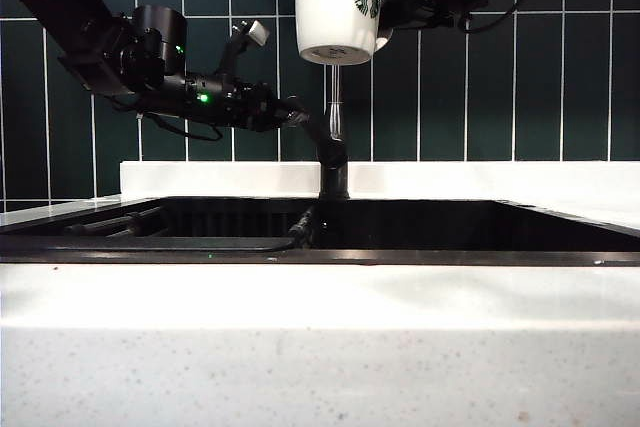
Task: Pick up the mug next to the sink, go to the faucet to get some water, pour the water into the sink, and finally put the mug back to its place.
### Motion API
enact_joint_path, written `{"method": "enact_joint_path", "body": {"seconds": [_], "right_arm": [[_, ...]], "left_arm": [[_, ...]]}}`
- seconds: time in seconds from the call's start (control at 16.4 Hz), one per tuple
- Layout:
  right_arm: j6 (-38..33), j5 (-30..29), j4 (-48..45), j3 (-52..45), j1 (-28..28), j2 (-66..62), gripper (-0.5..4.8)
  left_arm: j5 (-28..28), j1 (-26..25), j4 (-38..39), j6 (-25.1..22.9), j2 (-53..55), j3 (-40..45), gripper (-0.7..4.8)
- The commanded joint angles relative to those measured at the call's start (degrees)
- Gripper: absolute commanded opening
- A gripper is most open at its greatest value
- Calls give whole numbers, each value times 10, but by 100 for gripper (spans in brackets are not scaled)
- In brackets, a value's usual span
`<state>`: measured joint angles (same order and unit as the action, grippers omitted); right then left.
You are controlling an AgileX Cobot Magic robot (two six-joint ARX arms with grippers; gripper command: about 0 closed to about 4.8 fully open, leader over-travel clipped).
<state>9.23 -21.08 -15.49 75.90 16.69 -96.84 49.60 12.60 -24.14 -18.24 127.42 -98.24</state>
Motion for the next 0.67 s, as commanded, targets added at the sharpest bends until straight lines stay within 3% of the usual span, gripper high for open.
{"method": "enact_joint_path", "body": {"seconds": [0.06,0.67], "right_arm": [[-2,-4,-38,8,2,7,8],[-2,2,-40,8,4,-3,8]], "left_arm": [[-21,-1,-17,-2,-3,-2,178],[-61,-1,-26,-2,-3,-2,178]]}}
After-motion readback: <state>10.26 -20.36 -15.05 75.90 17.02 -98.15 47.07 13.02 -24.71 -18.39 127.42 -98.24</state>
